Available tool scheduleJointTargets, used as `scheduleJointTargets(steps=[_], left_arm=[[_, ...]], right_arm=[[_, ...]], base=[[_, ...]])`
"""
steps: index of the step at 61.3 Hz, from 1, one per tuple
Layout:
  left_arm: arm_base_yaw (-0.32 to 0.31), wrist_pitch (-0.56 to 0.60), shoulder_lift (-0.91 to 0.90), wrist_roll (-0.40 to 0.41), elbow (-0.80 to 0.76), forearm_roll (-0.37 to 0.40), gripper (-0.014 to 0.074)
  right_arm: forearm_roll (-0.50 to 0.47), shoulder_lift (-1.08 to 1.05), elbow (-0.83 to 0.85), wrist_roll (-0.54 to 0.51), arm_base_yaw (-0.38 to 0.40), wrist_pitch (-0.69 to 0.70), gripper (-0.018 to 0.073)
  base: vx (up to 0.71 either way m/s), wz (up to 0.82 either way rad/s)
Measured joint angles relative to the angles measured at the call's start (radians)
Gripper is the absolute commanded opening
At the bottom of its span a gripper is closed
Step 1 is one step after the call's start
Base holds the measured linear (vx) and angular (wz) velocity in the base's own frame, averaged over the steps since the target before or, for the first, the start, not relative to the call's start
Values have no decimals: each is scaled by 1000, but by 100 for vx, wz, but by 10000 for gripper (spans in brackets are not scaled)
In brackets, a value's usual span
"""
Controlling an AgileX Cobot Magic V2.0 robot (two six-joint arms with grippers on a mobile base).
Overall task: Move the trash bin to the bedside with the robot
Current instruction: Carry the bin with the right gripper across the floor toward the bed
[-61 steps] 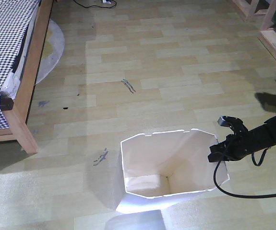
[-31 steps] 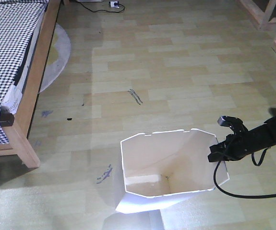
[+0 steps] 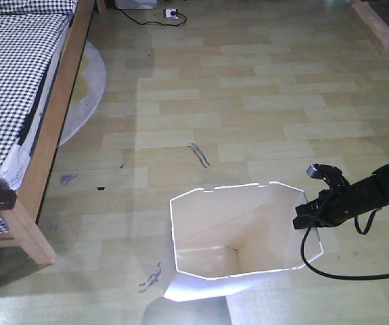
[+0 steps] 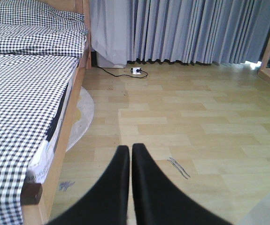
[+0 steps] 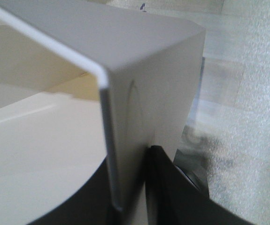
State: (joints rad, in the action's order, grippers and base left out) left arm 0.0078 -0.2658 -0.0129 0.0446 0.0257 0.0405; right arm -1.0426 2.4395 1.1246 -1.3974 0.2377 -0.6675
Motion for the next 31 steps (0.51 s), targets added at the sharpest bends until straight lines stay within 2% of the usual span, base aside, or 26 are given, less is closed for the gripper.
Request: scheduleJointTargets(steps=[31], left_arm=[[0,0,0,0,0,0,-6]], right_arm=[[0,0,0,0,0,0,-3]], base=[[27,1]])
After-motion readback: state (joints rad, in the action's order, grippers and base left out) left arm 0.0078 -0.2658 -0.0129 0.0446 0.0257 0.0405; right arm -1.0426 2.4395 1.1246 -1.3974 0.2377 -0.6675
